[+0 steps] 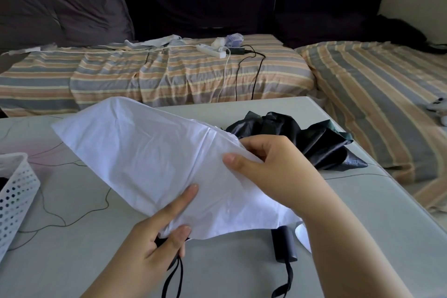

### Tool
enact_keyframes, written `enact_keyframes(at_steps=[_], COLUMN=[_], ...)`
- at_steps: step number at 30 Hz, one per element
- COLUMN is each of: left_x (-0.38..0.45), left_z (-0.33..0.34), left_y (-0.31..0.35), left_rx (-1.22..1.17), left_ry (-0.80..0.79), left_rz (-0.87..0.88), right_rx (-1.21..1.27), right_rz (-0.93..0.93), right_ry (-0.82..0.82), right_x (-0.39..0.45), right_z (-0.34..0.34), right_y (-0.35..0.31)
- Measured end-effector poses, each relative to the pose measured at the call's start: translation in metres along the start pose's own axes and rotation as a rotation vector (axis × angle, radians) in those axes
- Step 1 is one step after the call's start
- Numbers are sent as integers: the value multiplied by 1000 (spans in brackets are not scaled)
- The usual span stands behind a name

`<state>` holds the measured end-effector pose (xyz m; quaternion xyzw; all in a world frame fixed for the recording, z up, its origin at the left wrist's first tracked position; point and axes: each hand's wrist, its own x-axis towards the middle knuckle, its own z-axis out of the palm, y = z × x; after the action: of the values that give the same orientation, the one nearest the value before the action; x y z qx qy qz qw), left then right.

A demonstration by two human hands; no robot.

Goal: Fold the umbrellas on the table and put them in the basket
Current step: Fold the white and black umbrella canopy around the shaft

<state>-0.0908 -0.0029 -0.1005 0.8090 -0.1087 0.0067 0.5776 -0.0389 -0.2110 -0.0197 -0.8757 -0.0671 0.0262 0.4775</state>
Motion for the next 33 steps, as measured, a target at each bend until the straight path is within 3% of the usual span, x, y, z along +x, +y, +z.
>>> enact_keyframes(at_steps=[6,9,14,19,23,27,33], left_x=[0,-1,-3,-4,-7,-8,-10], left_z=[1,3,8,6,6,7,5], left_y=[3,4,4,7,7,8,15], left_rx=[75,65,141,120,79,49,-25], left_ry=[-33,38,148,99,57,6,19], left_rz=[-11,-19,26,-2,1,-7,-41], right_rx=[33,-37,-132,-108,58,-61,22], right_rz=[-70,-98,-28,-294,-226,-286,-205], right_ry=[129,163,352,186,228,44,-197], right_x=[-9,-13,-19,-21,-3,5,2], right_z=[7,12,13,10,-9,-10,-29], right_y=[-10,-12,-16,-18,-2,5,16])
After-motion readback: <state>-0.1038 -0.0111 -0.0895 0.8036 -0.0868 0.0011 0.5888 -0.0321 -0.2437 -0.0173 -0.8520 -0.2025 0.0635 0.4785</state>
